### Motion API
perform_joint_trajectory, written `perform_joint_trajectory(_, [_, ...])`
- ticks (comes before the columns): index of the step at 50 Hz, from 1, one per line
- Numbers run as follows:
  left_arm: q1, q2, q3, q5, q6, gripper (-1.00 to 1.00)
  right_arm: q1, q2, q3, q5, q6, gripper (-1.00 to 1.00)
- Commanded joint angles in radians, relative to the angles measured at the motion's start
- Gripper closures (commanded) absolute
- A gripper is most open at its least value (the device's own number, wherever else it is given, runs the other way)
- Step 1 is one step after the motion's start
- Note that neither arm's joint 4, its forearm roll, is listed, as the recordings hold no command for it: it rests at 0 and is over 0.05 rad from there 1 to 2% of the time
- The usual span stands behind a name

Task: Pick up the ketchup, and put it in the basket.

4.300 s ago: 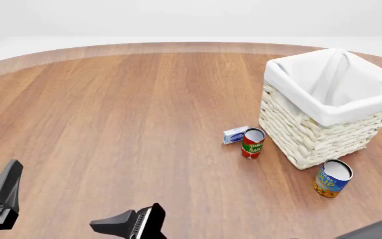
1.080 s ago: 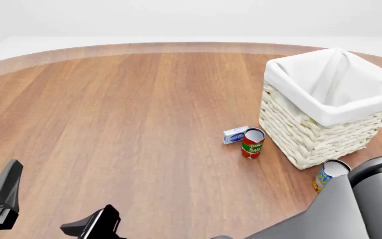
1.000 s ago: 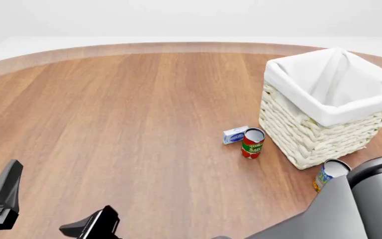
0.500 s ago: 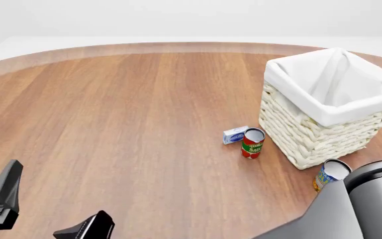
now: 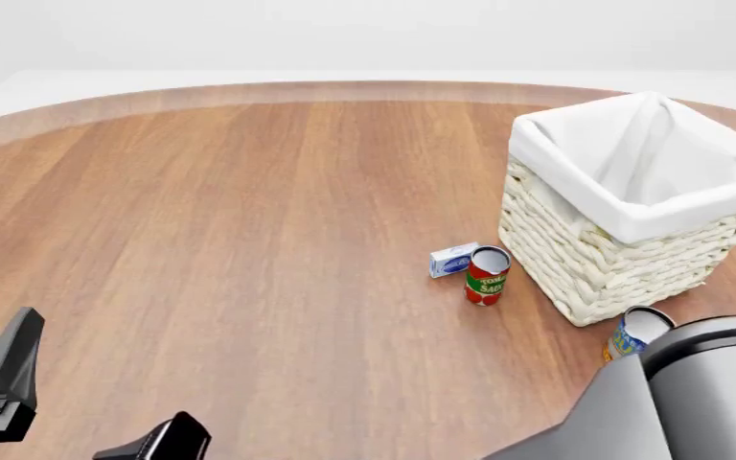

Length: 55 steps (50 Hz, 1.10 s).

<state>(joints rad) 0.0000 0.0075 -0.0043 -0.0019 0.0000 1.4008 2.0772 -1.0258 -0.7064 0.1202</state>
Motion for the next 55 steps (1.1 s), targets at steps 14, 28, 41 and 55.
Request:
perform_joint_trajectory(14, [0.000, 0.000, 0.000, 0.000, 0.000, -1.00, 0.002, 0.048, -0.064, 0.032, 0.002, -1.00])
perform_joint_trajectory(28, [0.000, 0.000, 0.000, 0.000, 0.000, -1.00, -0.009, 0.060, -0.090, 0.039, 0.009, -1.00])
perform_joint_trajectory(41, [0.000, 0.000, 0.000, 0.000, 0.000, -1.00, -0.009, 0.069, -0.108, 0.050, 0.008, -1.00])
perform_joint_trajectory(55, [0.000, 0.000, 0.000, 0.000, 0.000, -1.00, -0.006, 0.071, -0.118, 0.054, 0.010, -1.00])
